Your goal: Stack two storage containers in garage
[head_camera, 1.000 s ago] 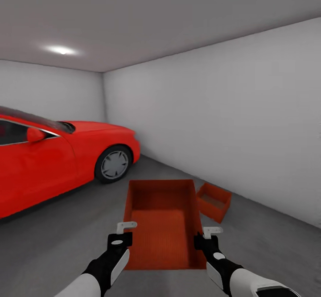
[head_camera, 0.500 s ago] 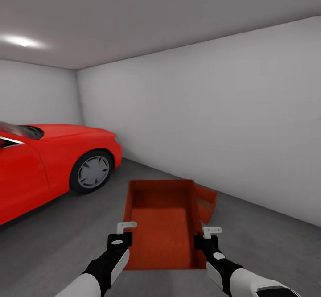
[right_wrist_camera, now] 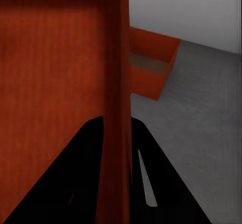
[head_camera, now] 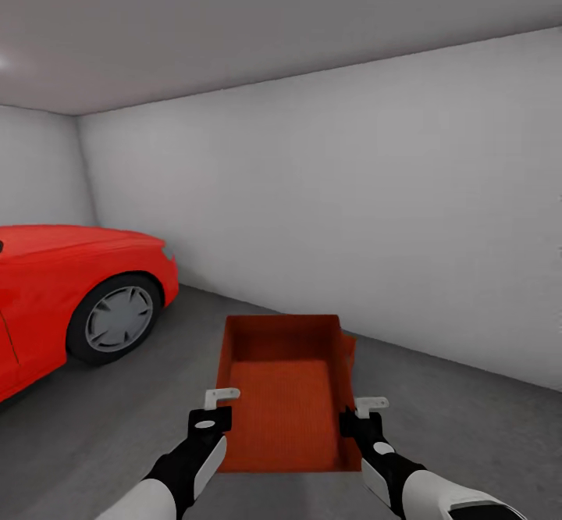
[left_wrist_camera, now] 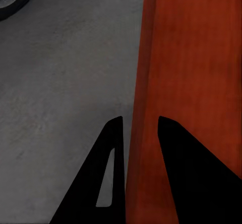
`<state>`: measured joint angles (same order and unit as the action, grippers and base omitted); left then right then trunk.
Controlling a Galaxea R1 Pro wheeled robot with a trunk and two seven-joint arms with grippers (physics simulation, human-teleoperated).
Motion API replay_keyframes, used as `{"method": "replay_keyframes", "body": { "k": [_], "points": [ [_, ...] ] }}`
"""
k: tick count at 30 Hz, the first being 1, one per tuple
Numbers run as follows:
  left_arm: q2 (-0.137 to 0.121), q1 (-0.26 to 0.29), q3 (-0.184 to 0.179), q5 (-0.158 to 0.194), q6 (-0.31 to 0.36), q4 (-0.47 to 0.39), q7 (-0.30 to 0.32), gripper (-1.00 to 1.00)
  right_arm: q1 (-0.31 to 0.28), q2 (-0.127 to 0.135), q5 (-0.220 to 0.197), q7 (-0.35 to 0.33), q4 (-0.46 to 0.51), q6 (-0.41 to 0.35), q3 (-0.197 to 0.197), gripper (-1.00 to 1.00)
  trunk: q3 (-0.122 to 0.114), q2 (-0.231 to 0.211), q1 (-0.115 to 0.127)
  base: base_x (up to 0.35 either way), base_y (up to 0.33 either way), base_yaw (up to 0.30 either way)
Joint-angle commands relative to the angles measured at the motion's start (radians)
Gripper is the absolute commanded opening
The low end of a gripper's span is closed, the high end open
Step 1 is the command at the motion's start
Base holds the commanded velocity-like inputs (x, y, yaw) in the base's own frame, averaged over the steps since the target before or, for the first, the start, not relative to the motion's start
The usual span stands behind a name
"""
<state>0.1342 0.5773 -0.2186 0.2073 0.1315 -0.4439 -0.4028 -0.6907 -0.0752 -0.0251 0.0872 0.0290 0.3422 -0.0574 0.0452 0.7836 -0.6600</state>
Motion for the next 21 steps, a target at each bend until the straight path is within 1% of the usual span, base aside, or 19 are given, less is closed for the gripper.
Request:
{"method": "replay_keyframes", "body": {
  "k": [1,11,21],
  "points": [
    [-0.001,0.001,-0.002,-0.003,0.005,-0.006,-0.008,-1.0,-0.001,-0.001,-0.002,-0.001,-0.003,0.002,0.013,-1.0,0.002,0.001,-0.001,0.313,0.138,-0.282],
    [-0.001,0.001,-0.002,-0.003,0.005,-0.007,-0.008,-1.0,-0.001,0.0,-0.002,-0.001,-0.003,0.003,0.013,-1.0,0.002,0.001,-0.001,0.313,0.131,-0.276],
    [-0.001,0.001,-0.002,-0.003,0.005,-0.007,-0.008,-1.0,-0.001,-0.001,-0.002,0.0,-0.003,0.001,0.013,-1.0,0.002,0.001,-0.001,0.313,0.129,-0.007]
  ]
}}
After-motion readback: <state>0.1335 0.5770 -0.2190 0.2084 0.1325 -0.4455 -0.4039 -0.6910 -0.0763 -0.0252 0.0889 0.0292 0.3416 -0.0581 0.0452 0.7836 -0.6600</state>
